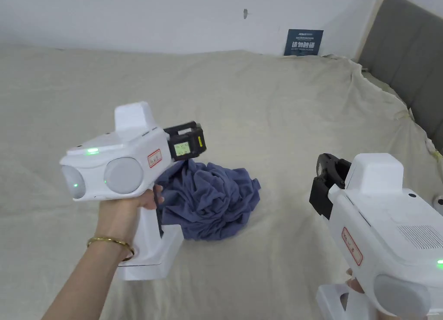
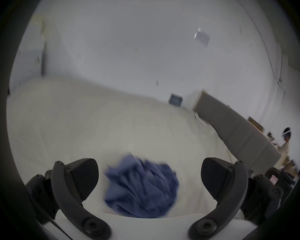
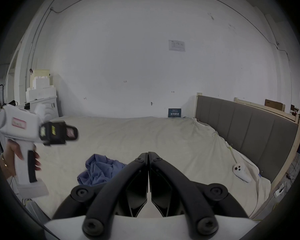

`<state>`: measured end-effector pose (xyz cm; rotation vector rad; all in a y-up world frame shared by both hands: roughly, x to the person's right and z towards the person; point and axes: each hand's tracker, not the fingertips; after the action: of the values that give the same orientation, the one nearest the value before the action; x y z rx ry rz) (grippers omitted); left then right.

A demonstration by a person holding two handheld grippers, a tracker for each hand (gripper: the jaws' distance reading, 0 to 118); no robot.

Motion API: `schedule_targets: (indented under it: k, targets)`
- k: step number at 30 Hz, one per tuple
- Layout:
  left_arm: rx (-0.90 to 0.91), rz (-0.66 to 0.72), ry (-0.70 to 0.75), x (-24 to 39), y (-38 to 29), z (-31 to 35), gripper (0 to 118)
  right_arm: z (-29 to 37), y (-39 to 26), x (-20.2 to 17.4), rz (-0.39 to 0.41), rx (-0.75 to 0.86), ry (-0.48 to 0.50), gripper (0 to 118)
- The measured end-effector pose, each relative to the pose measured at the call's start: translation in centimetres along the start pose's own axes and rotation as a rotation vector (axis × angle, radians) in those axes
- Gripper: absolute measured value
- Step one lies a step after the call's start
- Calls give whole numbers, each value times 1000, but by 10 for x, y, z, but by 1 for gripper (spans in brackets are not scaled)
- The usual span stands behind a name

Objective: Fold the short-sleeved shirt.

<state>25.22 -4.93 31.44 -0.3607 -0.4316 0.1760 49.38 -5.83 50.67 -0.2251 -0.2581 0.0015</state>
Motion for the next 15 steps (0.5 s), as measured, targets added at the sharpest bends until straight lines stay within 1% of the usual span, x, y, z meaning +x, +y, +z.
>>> schedule_targets:
  k: [3, 5, 6, 7, 8, 10, 11, 13, 15]
  targets:
    - [188, -143, 129, -7, 8, 29, 118, -3, 9, -7, 4, 34, 13, 0]
    - [266, -231, 191, -10, 4, 48, 118, -5, 14, -11, 0, 52, 20, 0]
    - [272, -256, 216, -11, 0, 55, 117, -6, 16, -13, -3, 60, 24, 0]
    - [275, -273, 222, -14, -7, 61, 115, -7, 17, -15, -4, 68, 28, 0]
    - [277, -283, 221, -16, -12, 67, 108, -8, 18, -17, -4, 73, 32, 0]
    - [267, -290, 217, -20, -24, 77, 74, -9, 19, -21, -5, 85, 44, 0]
    - [265, -296, 220, -22, -31, 81, 63, -9, 19, -22, -4, 86, 47, 0]
    - [256, -303, 233, -25, -41, 84, 51, -9, 17, -26, 3, 89, 56, 0]
    - [243, -290, 226, -25, -48, 90, 19, -9, 14, -27, 8, 86, 61, 0]
